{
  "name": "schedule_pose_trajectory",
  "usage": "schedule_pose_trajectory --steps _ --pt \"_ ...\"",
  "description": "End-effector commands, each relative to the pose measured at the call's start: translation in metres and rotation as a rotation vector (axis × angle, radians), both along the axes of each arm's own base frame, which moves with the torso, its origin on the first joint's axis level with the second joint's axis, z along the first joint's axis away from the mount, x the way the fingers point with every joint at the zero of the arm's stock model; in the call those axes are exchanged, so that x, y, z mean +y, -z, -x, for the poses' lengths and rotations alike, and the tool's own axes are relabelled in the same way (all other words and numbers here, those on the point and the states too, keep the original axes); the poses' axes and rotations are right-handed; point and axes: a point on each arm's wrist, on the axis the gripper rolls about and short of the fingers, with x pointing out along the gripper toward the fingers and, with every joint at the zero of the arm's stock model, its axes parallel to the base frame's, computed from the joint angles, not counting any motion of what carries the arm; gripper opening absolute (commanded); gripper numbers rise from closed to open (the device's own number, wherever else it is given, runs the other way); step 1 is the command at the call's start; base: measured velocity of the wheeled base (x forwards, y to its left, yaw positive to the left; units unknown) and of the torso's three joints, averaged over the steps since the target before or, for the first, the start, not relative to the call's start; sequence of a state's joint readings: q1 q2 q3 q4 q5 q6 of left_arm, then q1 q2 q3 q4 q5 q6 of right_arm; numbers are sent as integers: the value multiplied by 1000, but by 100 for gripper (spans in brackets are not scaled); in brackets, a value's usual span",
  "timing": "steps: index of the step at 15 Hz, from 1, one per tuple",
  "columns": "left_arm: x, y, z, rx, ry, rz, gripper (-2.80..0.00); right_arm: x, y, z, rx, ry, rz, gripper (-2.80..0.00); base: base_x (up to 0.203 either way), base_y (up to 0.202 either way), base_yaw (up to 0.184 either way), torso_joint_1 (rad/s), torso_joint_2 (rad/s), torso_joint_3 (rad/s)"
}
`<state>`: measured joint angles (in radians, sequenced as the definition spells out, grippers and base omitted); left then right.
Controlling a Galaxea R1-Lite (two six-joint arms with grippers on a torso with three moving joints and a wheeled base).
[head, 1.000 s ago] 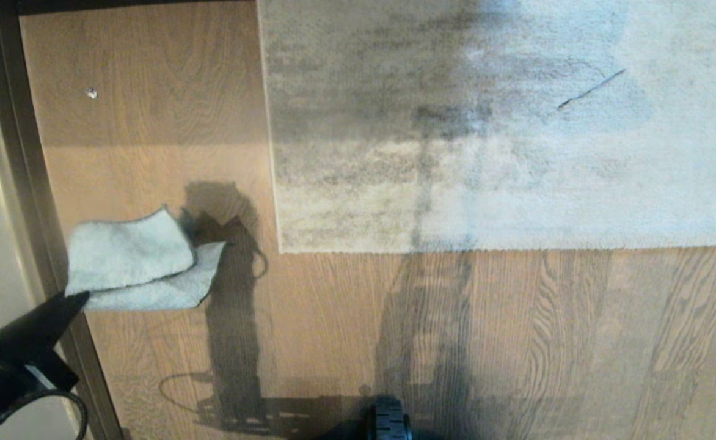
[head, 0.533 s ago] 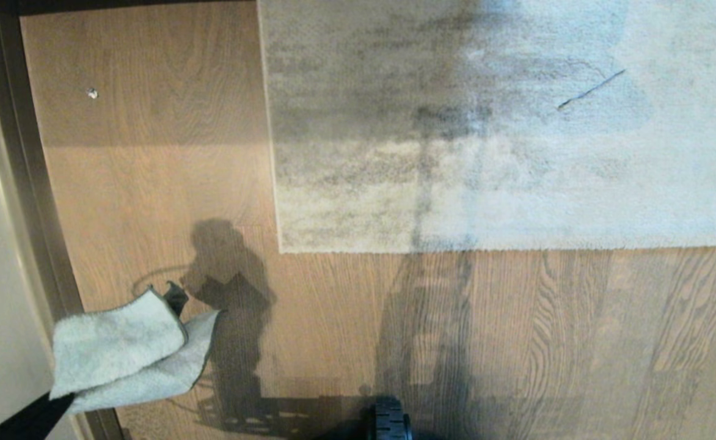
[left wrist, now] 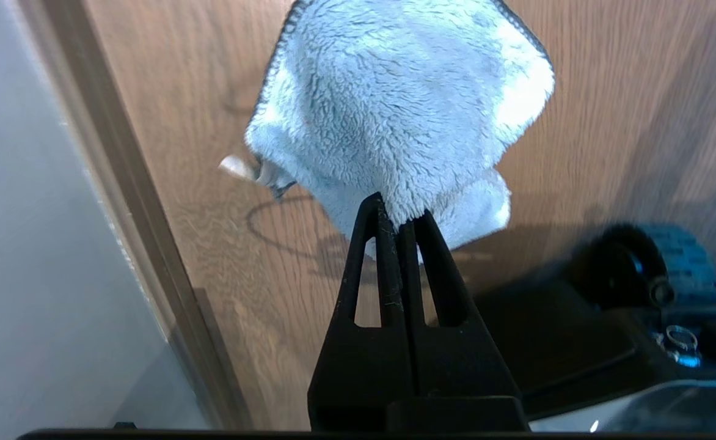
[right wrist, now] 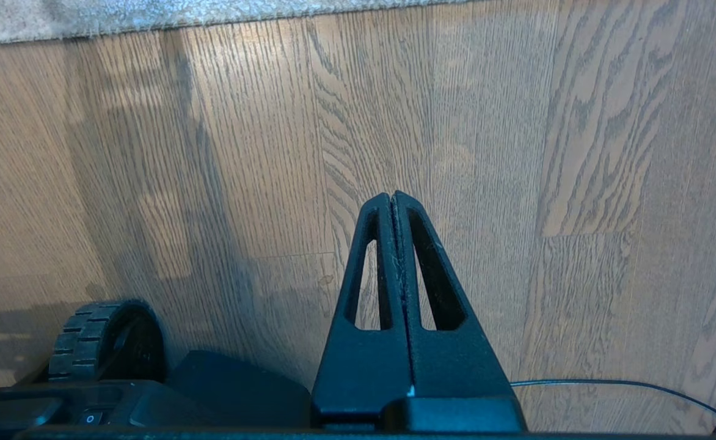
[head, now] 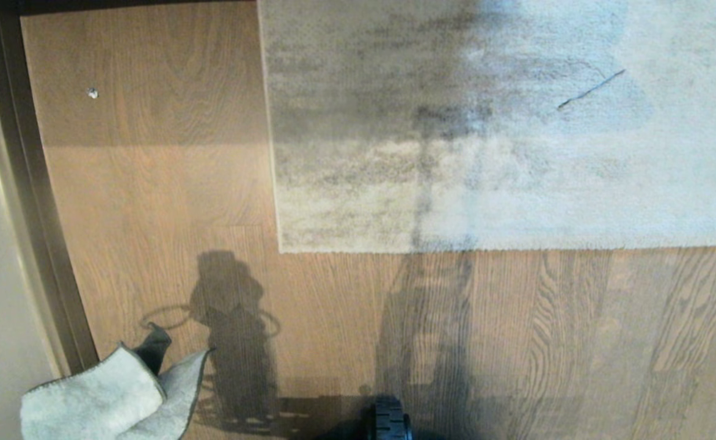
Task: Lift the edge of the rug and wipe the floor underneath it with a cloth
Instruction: Lift up the carpet
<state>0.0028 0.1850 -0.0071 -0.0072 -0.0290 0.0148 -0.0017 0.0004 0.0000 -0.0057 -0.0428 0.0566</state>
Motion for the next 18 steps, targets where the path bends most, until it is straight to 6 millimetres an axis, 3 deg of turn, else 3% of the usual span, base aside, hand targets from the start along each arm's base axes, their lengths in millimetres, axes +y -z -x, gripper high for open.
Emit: schedule_pose_trajectory --steps 1,18 --pt "0 5 15 -133 -9 7 -280 0 0 0 -1 0 0 -280 0 0 0 0 0 0" --pt "0 6 16 -134 -17 11 -280 0 0 0 -1 0 0 -280 0 0 0 0 0 0"
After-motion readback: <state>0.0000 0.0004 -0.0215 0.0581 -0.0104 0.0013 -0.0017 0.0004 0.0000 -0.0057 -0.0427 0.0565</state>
